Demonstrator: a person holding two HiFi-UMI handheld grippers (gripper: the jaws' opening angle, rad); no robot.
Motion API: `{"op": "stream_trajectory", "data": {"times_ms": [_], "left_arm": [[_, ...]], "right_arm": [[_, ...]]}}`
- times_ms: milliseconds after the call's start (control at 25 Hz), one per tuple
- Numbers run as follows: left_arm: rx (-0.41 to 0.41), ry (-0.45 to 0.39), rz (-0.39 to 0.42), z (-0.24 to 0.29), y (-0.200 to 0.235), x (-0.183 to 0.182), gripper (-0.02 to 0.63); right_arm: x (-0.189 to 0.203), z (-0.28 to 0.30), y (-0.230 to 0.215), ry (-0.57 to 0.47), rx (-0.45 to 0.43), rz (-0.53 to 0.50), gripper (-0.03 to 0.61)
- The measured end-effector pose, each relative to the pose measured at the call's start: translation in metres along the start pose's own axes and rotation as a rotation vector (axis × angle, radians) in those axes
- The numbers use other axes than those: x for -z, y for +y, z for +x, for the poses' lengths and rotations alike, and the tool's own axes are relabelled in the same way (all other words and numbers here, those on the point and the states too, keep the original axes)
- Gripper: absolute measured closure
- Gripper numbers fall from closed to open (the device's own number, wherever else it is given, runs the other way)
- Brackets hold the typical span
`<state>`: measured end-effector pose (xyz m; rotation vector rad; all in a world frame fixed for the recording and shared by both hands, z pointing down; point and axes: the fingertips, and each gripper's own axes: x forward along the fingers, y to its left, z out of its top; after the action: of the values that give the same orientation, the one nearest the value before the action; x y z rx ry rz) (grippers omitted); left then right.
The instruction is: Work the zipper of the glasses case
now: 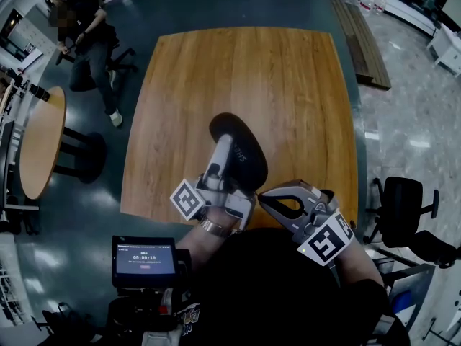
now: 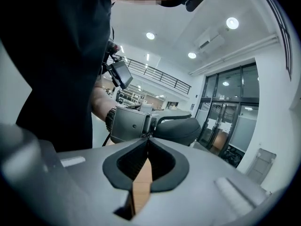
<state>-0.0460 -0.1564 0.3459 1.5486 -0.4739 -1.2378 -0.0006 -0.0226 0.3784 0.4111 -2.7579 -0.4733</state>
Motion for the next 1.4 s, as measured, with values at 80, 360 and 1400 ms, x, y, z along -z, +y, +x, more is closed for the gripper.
{"op": "stream_trajectory", "data": {"times_ms": [80,360,1400], "left_arm": [[-0.016,0.035,0.032,-0.002,0.003,0.010,0.363],[-0.043,0.081,0.100,-0.007,0.009,0.020,0.362],[-0.082,0.166,0.116,-0.038,0.026,0.027,0.364]], "right_arm": [[0.003,0.003,0.004,0.025,-0.018,-0.018,0.572],[0.011,0.001,0.009,0.045,-0.029,-0.009,0.574],[0.044,-0.044,-0.067,-0.105,0.339,0.414,0.572]]}}
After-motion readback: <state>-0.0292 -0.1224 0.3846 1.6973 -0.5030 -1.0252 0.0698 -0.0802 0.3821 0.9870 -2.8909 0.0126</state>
